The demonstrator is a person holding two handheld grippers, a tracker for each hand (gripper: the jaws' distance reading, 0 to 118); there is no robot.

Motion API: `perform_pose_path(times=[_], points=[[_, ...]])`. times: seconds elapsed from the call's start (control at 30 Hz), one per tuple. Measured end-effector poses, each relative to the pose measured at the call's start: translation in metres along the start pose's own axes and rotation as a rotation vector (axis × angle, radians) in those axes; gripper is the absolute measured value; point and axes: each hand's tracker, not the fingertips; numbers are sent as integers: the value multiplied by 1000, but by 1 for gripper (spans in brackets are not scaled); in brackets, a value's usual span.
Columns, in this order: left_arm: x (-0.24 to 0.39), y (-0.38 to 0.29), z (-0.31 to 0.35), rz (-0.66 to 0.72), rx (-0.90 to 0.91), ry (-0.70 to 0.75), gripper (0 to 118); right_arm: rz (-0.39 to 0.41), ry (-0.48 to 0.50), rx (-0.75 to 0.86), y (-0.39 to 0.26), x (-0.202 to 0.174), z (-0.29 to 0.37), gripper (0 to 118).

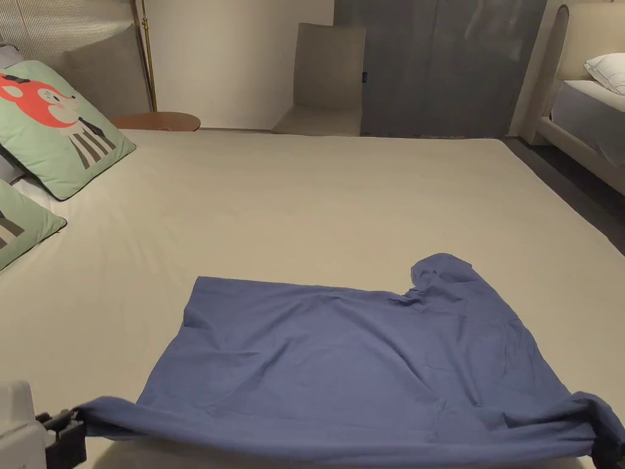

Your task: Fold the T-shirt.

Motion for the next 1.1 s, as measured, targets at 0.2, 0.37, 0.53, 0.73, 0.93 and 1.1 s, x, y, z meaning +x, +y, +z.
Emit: perform_pose_path(times=[0.2,0.37,0.53,0.73,0.93,1.1], points=[[18,61,-64,-9,-23,-10,3,-73,-1,-26,38,7,-53,8],[34,82,-133,-27,-124,10,3,-84,-57,-128,48,17,-116,8],[40,81,-184,-31,-223,58,3,-83,-93,-223,50,22,-169,8],[40,75,-207,-18,-256,69,3,-62,-125,-297,46,22,-207,8],[42,72,-192,-52,-175,72,62,-19,-164,-248,47,13,-193,43],[46,65,-144,-108,34,38,107,109,-190,-42,58,0,-149,110]])
